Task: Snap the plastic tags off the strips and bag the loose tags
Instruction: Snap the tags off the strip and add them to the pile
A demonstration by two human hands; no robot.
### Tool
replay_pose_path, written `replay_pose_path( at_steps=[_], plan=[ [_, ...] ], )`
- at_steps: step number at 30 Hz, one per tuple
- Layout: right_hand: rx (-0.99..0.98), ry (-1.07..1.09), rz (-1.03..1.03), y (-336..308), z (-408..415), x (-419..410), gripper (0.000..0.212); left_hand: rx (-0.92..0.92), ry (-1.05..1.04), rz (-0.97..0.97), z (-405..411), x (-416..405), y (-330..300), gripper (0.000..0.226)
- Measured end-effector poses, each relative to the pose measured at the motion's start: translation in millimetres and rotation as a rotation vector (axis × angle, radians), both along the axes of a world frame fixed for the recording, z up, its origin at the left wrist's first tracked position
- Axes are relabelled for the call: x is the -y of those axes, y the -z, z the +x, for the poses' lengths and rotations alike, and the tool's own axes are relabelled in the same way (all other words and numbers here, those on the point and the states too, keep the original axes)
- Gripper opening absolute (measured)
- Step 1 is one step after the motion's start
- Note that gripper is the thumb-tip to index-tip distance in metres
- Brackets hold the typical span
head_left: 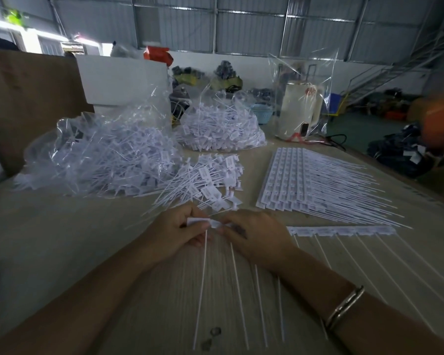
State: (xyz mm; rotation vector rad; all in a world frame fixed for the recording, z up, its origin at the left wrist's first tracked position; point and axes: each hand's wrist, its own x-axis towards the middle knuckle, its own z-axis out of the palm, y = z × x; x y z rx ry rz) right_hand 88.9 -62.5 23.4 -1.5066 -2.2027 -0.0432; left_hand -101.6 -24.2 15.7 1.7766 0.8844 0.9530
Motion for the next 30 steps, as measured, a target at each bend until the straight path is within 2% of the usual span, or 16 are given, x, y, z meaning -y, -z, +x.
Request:
replay_pose_path(
  at_steps=[9,13,15,16,18,19,22,25,28,30],
  plan=[
    [-0.109,0.000,-0.022,-2,-4,8,0.027,0.060,0.002,0.117,0,4,-1,0.012],
    [-0.241,0.059,-0.039,-5,8,7,0.028,0.090,-0.027,0.120,-5,2,1,0.004],
    [-0.155,0.056,-0.019,-4,13,10,0.024,0.018,-0.045,0.162,-7,2,0,0.007],
    [-0.121,0.045,-0.012,-3,13,12,0.025,-0.076,-0.057,0.218,-6,2,0,0.010],
    [-0.126,0.020,0.023,-4,9,13,0.029,-0.237,-0.078,0.327,-3,1,0,0.016],
    [-0.134,0.011,0.039,-4,6,12,0.030,-0.260,-0.086,0.366,0,1,0,0.017],
    [-0.141,-0.008,0.044,-5,-4,11,0.033,-0.152,-0.053,0.364,5,4,-1,0.017],
    [-0.168,-0.067,0.058,-5,-7,11,0.032,-0.241,0.043,0.418,6,6,-2,0.028],
    [-0.217,-0.130,-0.022,-8,3,12,0.026,-0.245,0.028,0.425,4,2,-3,0.019],
    [-0.171,-0.114,-0.052,-8,11,10,0.022,-0.227,0.012,0.409,2,-1,-2,0.016]
  ],
)
